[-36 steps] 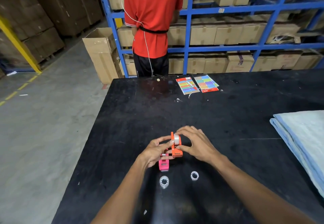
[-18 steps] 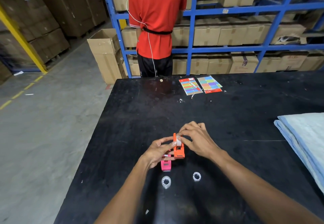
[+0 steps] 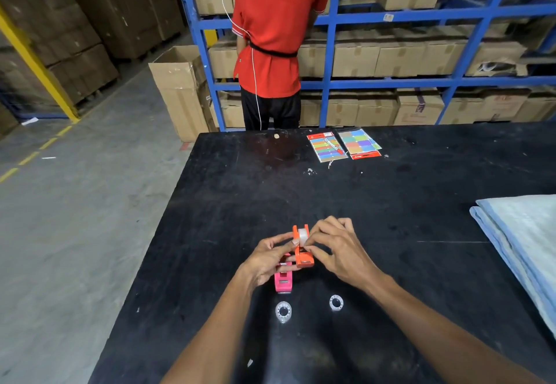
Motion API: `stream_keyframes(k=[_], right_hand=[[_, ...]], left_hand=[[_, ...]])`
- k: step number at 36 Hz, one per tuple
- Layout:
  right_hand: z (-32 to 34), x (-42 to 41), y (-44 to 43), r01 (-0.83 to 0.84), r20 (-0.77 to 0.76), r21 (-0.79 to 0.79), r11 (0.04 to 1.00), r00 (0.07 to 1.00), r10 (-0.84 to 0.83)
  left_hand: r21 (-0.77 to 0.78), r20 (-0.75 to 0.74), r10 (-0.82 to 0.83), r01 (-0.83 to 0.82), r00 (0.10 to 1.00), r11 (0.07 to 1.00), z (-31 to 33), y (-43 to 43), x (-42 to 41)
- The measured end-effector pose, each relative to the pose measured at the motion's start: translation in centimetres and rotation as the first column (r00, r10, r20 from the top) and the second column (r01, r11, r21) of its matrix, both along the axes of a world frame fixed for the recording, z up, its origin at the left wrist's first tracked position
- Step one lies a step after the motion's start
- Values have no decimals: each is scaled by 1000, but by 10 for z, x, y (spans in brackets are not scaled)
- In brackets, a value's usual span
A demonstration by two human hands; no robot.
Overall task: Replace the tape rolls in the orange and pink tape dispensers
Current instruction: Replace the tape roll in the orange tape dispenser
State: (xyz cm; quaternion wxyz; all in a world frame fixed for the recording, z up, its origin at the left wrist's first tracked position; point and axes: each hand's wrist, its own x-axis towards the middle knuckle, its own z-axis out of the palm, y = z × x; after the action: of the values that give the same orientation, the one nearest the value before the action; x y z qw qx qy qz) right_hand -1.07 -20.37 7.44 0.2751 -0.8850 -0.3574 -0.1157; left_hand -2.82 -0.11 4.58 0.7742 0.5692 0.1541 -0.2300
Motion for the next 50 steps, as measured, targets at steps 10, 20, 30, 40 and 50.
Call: stream_keyframes(k=[10,20,30,40,50], right_hand=[[-16,-20,-7,25,-12,23,999,1000,-25],[-33,-28,-9,33,-1,26,999,999,-33],[-46,-19,-8,95,106,7,995,990,-96],[-53,-26,-11,157,-11,144,977,988,-157],[-47,4,-9,464,-801,360,809,599,13]], left_hand=[[-22,-18,15,-15,1000,1000,-7,-6,5],[-20,-30,54,-54,998,998,-2,-9,14],[-41,-33,24,-26,999,999,-2,-12,14],[-52,-21,44,-45,999,998,0,-6,17],[-88,-11,24,-25,1000,996,-10,-11,19]])
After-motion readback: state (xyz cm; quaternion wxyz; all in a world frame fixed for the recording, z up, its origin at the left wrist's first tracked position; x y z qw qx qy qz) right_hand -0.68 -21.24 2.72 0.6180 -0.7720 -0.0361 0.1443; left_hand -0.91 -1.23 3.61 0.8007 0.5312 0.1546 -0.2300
